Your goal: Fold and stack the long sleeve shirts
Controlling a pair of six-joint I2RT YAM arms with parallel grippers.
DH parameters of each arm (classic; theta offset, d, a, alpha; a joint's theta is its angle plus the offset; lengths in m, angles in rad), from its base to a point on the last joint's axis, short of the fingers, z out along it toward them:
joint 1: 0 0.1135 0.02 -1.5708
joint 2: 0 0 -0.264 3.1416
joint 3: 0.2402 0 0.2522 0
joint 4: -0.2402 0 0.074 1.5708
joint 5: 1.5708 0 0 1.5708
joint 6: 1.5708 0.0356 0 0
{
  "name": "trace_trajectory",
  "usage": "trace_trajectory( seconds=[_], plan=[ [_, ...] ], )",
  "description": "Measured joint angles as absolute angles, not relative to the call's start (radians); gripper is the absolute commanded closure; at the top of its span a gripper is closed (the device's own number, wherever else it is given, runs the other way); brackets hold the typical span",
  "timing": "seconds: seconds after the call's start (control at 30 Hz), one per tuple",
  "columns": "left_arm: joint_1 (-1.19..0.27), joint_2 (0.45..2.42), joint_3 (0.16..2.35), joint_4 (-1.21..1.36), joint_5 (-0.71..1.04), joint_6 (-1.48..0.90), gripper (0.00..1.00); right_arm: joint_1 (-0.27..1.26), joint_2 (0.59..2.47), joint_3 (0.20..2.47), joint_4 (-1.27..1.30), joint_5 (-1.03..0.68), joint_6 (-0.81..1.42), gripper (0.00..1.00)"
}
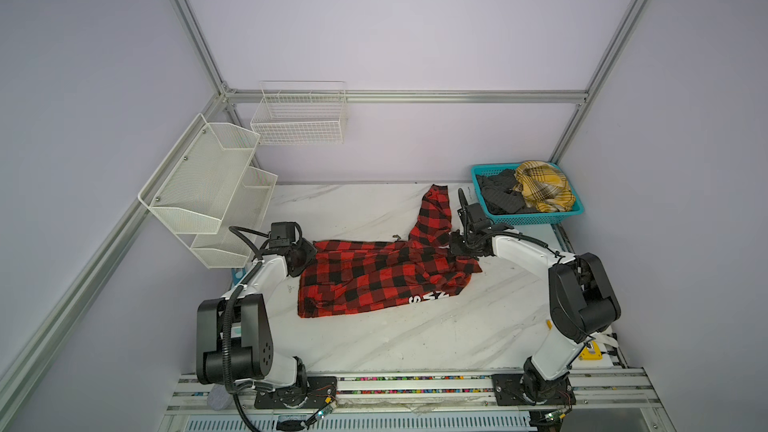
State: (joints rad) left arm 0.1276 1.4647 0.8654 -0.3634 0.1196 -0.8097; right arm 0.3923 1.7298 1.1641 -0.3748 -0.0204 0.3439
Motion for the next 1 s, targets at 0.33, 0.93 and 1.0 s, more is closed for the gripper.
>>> trace_trajectory(
  seconds=[0.33, 0.93, 1.0],
  plan=[
    [0.131, 1.327, 0.851, -0.422, 0.166, -0.838, 1.00, 0.393, 1.762, 1.313, -0.382, 0.015, 0.384, 1.00],
    [0.130, 1.418, 0.711, -0.515, 0.154, -0.823, 0.49, 0.398, 1.818, 1.206, -0.386, 0.007, 0.381, 0.36],
    [0.131, 1.396, 0.735, -0.555, 0.143, -0.821, 0.44, 0.399, 1.787, 1.246, -0.414, 0.004, 0.380, 0.32]
  ],
)
